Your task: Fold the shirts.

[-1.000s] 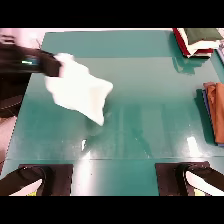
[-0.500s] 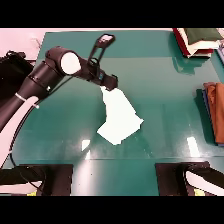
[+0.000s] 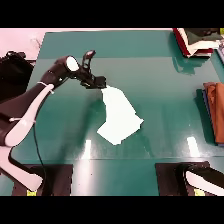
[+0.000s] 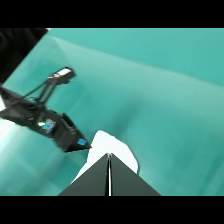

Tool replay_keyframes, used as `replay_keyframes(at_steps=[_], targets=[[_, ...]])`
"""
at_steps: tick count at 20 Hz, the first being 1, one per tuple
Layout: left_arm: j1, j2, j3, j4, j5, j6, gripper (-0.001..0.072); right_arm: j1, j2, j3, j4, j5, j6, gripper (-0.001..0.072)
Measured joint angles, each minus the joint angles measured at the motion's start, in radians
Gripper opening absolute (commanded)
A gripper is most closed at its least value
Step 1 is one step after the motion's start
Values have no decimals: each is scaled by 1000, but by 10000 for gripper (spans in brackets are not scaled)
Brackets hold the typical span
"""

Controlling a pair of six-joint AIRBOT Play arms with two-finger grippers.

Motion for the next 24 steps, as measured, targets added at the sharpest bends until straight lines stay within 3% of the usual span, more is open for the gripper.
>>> replay_keyframes(at_steps=[2, 3, 5, 9, 10, 11, 12, 16, 19, 24], targets=[[4, -56, 0, -45, 23, 0, 546, 0, 3, -37, 0, 11, 8, 16], [6, -77, 0, -63, 38, 0, 433, 0, 10, -62, 0, 14, 11, 15], [10, -101, 4, -84, 76, 0, 22, -2, 31, -134, 0, 14, 15, 16], [44, -118, 60, -96, 88, 2, 28, -24, 101, -360, -24, 12, 18, 18], [61, -119, 92, -93, 59, 9, 28, -35, 118, -435, -31, 10, 18, 123], [78, -120, 127, -85, 22, 20, 28, -44, 131, -509, -36, 10, 19, 352], [95, -121, 167, -76, -22, 34, 28, -54, 140, -591, -37, 10, 19, 481], [140, -121, 290, -23, -166, 68, 28, -45, 107, -899, -6, -50, 26, 478], [150, -122, 328, 2, -216, 75, 28, 16, 18, -1061, 125, -182, -5, 443], [155, -122, 347, 17, -247, 79, 28, 151, -165, -1117, 339, -399, -76, 435]])
